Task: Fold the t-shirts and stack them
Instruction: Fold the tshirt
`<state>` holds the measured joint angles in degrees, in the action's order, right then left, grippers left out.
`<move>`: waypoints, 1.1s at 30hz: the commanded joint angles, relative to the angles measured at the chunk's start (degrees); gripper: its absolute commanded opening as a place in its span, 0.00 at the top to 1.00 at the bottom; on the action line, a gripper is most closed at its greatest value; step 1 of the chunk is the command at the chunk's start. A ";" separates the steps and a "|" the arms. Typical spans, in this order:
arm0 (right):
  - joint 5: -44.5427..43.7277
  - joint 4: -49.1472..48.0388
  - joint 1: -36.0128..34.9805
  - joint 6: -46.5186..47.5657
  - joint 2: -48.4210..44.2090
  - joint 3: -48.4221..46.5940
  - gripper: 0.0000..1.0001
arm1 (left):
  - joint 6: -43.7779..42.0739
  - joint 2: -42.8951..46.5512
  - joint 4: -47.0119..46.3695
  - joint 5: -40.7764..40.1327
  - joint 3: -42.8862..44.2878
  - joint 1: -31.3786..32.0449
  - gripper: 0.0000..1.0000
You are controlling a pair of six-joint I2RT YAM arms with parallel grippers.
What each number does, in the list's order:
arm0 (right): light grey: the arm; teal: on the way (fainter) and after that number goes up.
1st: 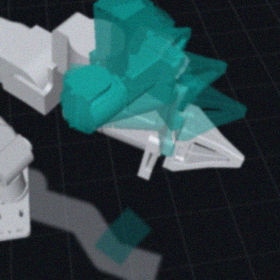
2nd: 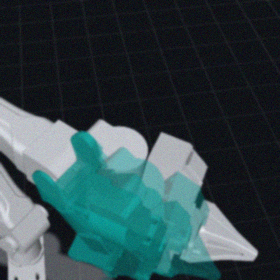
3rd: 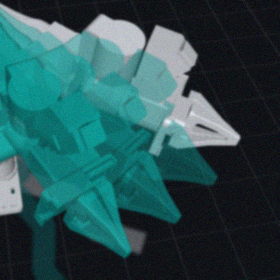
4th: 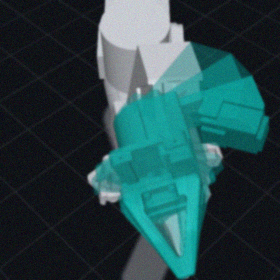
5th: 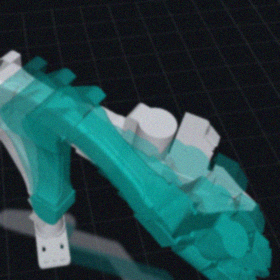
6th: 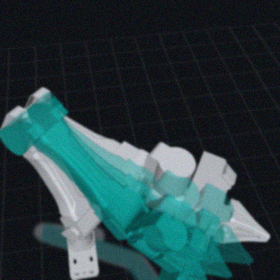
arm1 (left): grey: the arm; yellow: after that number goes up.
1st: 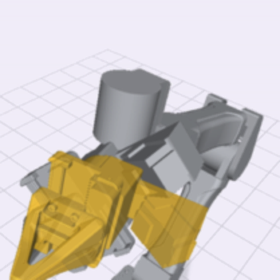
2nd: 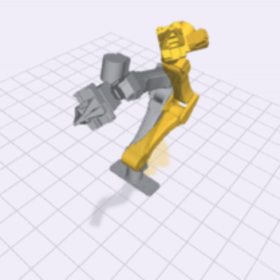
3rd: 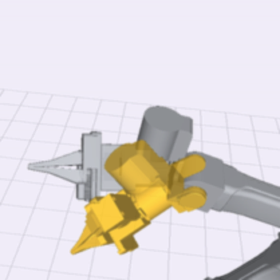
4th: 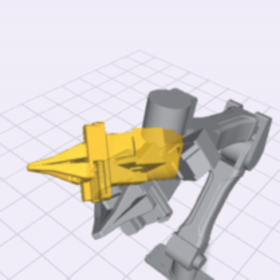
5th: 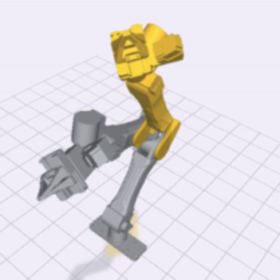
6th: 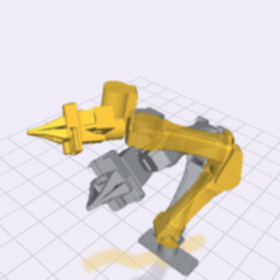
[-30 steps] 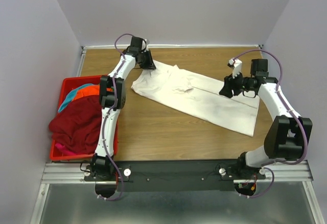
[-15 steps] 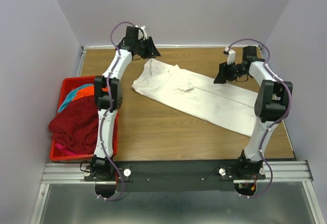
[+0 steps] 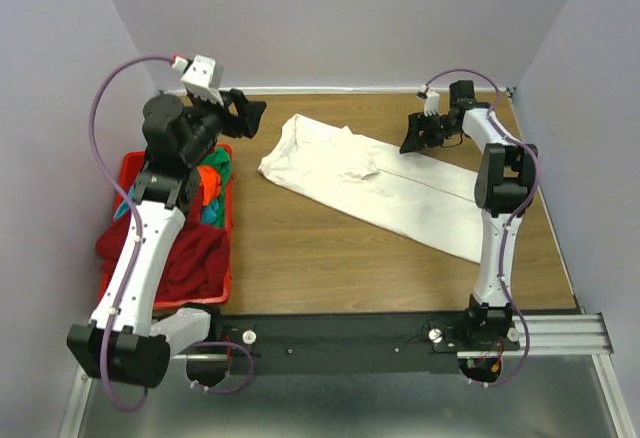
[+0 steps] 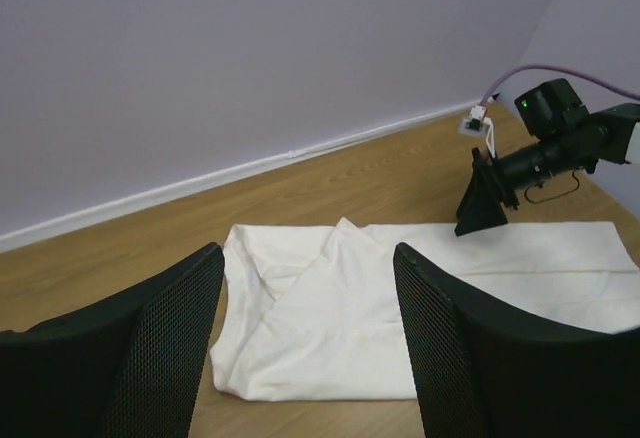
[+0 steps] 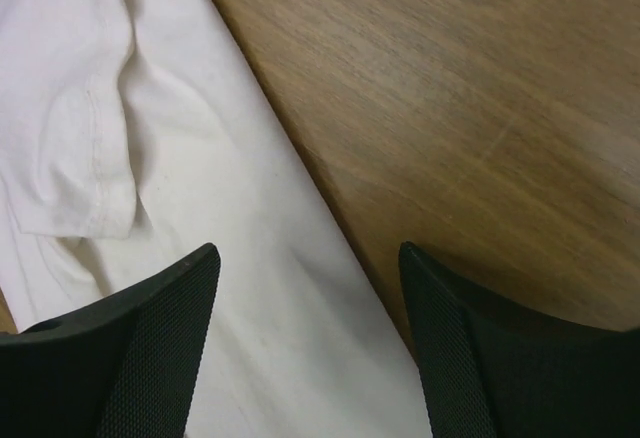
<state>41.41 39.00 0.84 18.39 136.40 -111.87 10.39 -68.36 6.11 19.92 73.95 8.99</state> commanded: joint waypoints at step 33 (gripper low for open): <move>-22.94 -7.71 10.32 -6.10 -14.39 15.17 0.60 | 4.03 20.90 0.48 2.67 -25.53 -0.29 0.23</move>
<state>23.24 32.60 12.36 6.68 129.23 -101.60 16.88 -47.27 6.44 21.17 46.48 8.95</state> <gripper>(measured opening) 0.360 0.770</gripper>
